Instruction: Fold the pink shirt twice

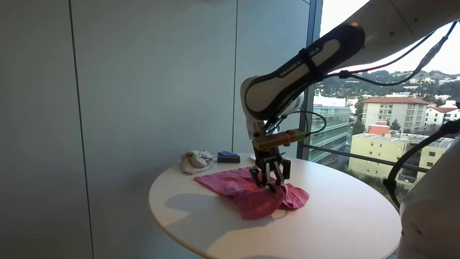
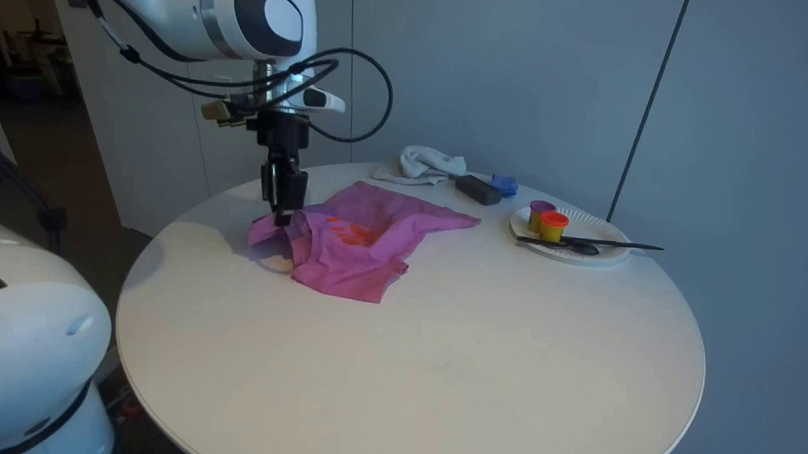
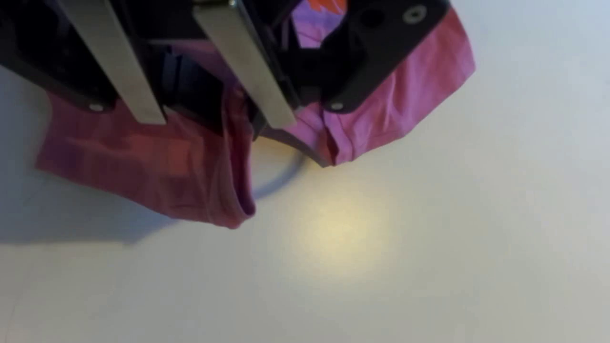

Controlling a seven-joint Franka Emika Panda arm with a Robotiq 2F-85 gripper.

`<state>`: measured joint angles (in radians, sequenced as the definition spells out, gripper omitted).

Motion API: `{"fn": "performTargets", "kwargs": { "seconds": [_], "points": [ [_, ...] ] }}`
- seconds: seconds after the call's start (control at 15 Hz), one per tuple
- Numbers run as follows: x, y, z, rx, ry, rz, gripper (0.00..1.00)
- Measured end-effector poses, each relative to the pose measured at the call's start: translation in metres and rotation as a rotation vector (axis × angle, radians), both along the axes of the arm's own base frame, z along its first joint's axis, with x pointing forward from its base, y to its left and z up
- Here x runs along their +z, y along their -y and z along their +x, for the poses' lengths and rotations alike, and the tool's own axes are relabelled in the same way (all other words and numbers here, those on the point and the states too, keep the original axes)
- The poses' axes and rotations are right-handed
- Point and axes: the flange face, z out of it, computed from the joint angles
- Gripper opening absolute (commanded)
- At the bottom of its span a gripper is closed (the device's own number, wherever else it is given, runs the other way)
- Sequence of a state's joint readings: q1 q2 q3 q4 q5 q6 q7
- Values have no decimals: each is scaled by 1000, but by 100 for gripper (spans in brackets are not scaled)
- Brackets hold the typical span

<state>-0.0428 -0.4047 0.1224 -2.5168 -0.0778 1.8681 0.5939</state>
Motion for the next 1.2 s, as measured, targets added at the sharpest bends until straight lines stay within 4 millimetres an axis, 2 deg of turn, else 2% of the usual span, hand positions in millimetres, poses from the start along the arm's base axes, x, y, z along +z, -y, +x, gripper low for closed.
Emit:
{"fn": "performTargets", "kwargs": {
  "seconds": [0.27,0.4,0.53,0.6,0.73,1.0,1.2],
  "points": [
    [89,-17,-29,77,91,-207,7],
    [123,-16,-25,124,167,-298,6],
    [139,-10,-11,175,212,-361,6],
    [139,-6,-1,196,223,-369,6],
    [126,3,24,246,232,-342,6],
    [76,12,75,392,196,-265,6],
    [38,2,102,507,134,-222,5]
  ]
}}
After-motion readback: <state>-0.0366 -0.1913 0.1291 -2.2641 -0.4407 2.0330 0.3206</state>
